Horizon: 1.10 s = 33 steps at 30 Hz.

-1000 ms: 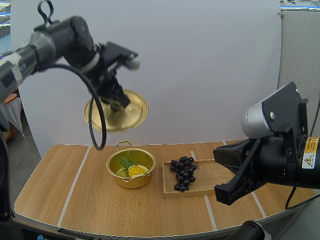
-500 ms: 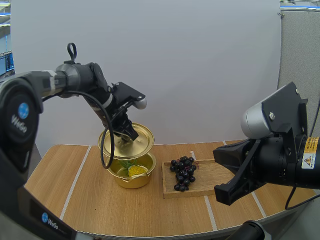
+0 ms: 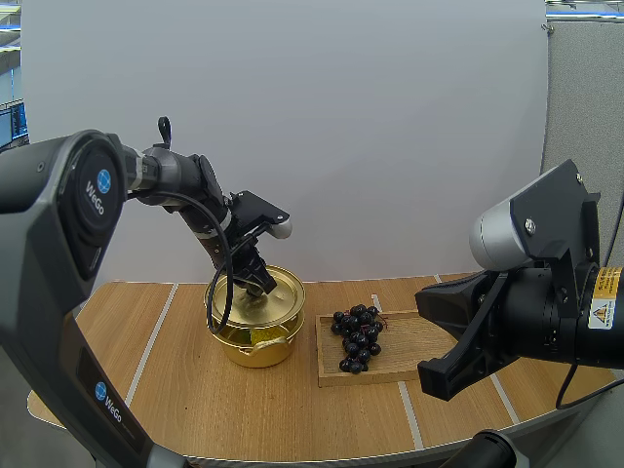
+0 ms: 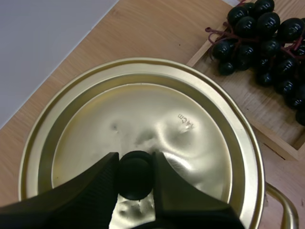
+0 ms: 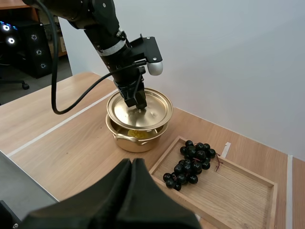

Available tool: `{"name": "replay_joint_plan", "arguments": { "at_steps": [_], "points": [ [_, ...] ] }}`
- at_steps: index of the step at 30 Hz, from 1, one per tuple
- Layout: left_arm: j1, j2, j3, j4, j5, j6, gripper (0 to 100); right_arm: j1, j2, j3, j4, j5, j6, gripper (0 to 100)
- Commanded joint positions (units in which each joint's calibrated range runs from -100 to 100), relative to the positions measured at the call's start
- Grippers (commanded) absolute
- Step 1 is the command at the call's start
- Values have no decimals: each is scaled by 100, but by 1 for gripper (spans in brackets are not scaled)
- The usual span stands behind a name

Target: Open the pot, put the pineapple inside, and close it

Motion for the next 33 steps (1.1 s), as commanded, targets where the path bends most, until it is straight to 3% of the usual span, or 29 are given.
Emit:
{"name": "replay_joint_plan", "arguments": {
  "at_steps": [1,33],
  "points": [
    [-16,178,82,-154,-249,111,0,-2,-42,5,-64,0,20,0],
    [-9,583,113,-219,-239,136,0,-2,-42,5,-64,0,20,0]
  ]
}}
